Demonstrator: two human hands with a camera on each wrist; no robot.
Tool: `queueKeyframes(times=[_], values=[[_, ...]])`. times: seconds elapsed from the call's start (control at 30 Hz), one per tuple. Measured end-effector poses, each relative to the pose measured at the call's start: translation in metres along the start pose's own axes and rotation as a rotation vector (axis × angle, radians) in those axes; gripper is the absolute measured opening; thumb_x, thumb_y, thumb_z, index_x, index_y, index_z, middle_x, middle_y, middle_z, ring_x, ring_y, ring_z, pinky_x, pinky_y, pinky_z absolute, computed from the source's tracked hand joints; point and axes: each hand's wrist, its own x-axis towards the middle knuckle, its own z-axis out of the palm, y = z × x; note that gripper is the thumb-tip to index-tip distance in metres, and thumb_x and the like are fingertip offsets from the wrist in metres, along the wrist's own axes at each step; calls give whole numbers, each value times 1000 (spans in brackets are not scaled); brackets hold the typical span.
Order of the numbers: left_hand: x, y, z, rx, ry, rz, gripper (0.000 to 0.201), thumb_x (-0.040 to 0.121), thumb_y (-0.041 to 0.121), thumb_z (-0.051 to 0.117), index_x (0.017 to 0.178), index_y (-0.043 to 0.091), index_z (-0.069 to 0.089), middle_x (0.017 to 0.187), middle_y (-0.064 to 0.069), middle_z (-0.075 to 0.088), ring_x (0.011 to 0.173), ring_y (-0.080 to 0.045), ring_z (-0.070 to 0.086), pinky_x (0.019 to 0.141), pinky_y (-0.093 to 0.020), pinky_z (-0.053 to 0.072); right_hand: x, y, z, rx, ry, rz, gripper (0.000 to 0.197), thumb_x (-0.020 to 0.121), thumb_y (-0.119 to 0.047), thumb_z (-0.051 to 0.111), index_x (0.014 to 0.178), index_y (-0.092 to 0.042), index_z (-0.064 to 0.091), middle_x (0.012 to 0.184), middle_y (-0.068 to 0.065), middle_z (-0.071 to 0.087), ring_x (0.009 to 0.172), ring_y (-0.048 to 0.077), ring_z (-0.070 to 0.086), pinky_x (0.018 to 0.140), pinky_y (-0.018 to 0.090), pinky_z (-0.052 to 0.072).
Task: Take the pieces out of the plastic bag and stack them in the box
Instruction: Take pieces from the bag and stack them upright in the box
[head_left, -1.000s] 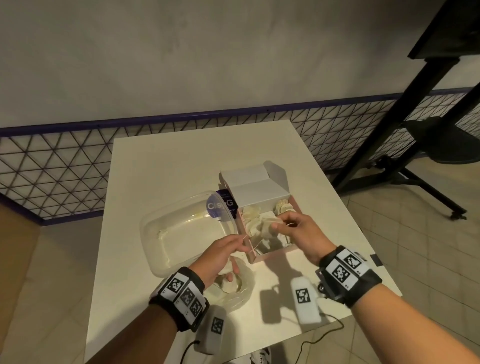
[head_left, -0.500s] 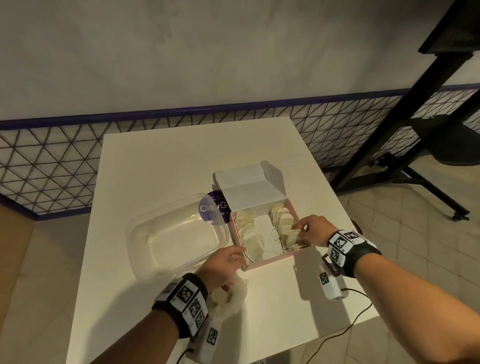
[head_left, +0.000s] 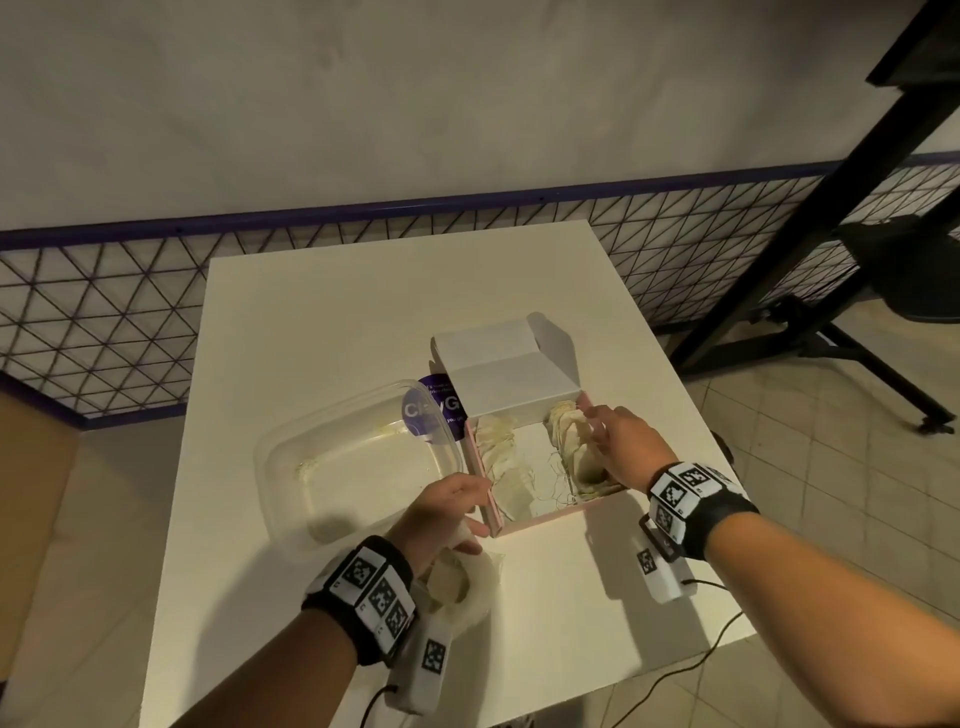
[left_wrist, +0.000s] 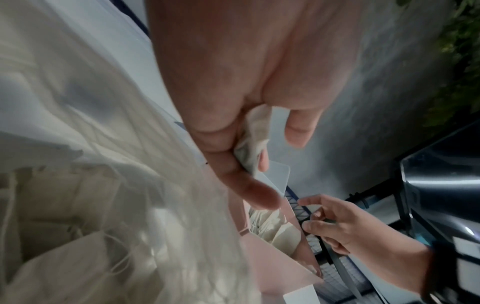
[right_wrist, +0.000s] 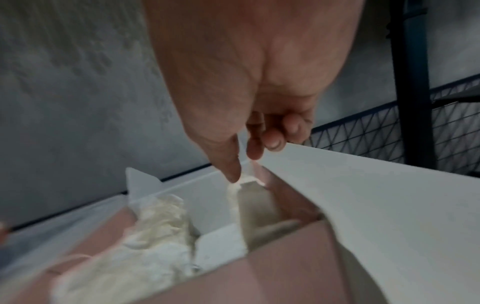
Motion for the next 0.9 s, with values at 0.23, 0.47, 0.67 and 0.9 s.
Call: queueKeyframes(times=[0.23,0.47,0.67,0.9], values=[[-12,-6,-18,-537,3,-101,52,97,51,35,121,10,57,116,-19,62,97,-36,67,88,-49,52,-68,-98,28,430,-169,-371,15,86,-27,65,100,-25,62,95,-7,62,81,13,58,71,14,43],[-37,-21,-38,-649,-34,-49,62,93,61,30,133,18,48,130,-17,55,118,-32,57,95,-46,48,-89,-166,71,465,-52,-390,36,79,-37,70,104,-17,55,86,-7,51,75,11,51,68,22,42],[-66,-32,-60,-465,-71,9,47,98,50,32,127,19,52,120,-7,60,107,-29,64,88,-43,53,-94,-176,70,491,-74,-309,28,88,-17,60,116,-14,58,86,-6,61,65,3,51,65,17,38],[-88,-73,-108,120,294,227,15,85,23,69,70,23,63,69,3,53,64,-15,48,59,-25,39,-104,-178,76,35,-285,-308,31,86,-4,47,111,-8,65,100,13,68,97,29,62,84,31,49]])
